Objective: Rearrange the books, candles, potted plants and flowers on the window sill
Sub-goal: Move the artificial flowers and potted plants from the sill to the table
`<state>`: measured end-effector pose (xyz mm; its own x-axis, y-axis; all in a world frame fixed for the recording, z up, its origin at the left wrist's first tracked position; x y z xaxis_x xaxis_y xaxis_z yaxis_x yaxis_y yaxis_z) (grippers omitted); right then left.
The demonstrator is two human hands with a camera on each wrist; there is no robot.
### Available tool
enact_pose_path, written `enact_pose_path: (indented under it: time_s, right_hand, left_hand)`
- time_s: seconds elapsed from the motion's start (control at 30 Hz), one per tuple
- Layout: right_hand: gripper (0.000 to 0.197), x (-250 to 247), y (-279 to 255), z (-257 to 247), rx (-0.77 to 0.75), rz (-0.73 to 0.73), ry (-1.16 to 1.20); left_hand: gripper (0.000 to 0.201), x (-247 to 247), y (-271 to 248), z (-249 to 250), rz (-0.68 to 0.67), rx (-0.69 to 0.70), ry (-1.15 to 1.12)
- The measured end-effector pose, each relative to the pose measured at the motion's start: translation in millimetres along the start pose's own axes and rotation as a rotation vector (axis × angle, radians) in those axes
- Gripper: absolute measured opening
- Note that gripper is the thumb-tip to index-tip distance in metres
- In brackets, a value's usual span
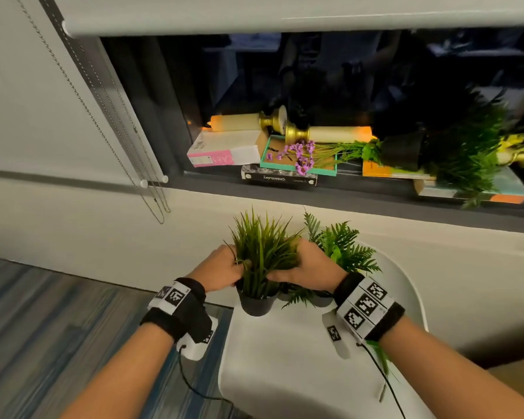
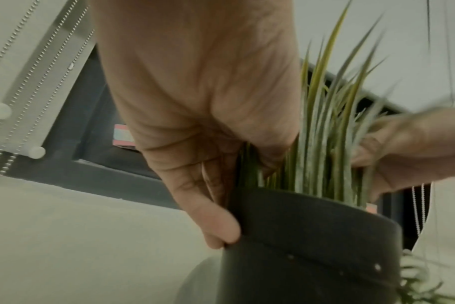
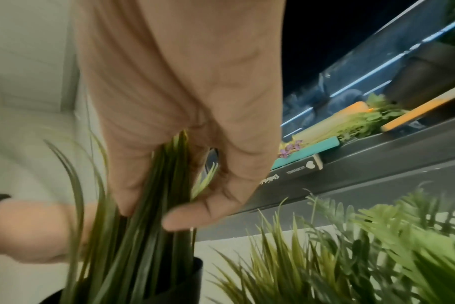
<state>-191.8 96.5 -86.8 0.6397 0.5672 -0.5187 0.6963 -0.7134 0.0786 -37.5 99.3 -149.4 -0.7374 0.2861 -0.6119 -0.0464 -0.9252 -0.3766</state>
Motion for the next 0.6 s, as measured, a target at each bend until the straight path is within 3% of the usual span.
enact_pose_path:
  time_s: [0.2,0.3,0.43,0.6]
  right_hand:
    - [0.033,30,17,31,0.076,-0.134,-0.269]
    - [0.028,36,14,46,0.118,-0.202,-0.372]
    - [0.011,31,12,55,0.137,-0.215,-0.484]
    - [0.005,33,7,52,0.12,-0.239,-0.514]
  left_hand:
    - [0.021,22,-5,-17,-0.153,-0.058,-0.059]
    - [0.009,38,-1,-30,-0.128,-0.1,-0.057]
    - [0.031,59,13,-47,-0.111,-0.15,0.087]
    - [0.024,67,23,-48,-0.11,-0.163,0.114]
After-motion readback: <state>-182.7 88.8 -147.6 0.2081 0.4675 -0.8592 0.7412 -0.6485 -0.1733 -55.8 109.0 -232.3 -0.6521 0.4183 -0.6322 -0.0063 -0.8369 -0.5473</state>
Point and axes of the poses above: each hand's wrist, its own y-axis towards the middle knuckle, its own x-axis out of the palm, z = x × y, the point moved 9 cm from there along y, towards the middle knuckle, and after that the axes turned 10 degrees about -x, right-handed, at the moved point
